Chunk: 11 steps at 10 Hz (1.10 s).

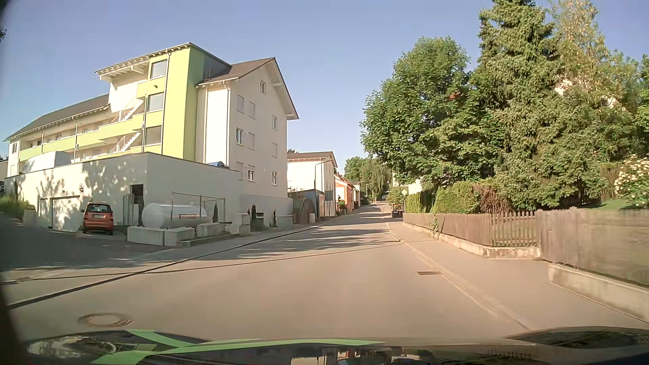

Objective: Follow the waypoints while adhering to traffic rules and regulations

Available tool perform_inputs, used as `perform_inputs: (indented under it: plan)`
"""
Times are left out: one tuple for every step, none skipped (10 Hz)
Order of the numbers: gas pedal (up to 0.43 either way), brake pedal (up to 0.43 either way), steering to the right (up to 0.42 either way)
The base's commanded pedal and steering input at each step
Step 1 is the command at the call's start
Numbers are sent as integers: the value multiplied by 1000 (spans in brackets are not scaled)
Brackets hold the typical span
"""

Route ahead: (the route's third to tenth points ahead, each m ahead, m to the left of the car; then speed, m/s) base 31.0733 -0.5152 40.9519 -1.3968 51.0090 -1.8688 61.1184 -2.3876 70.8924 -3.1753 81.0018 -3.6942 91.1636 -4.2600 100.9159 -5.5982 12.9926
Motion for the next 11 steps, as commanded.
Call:
perform_inputs:
  plan:
    - [260,0,13]
    - [260,0,12]
    - [248,0,12]
    - [228,0,11]
    - [228,0,9]
    - [228,0,6]
    - [228,0,5]
    - [228,0,5]
    - [240,0,5]
    - [240,0,4]
    - [228,0,5]
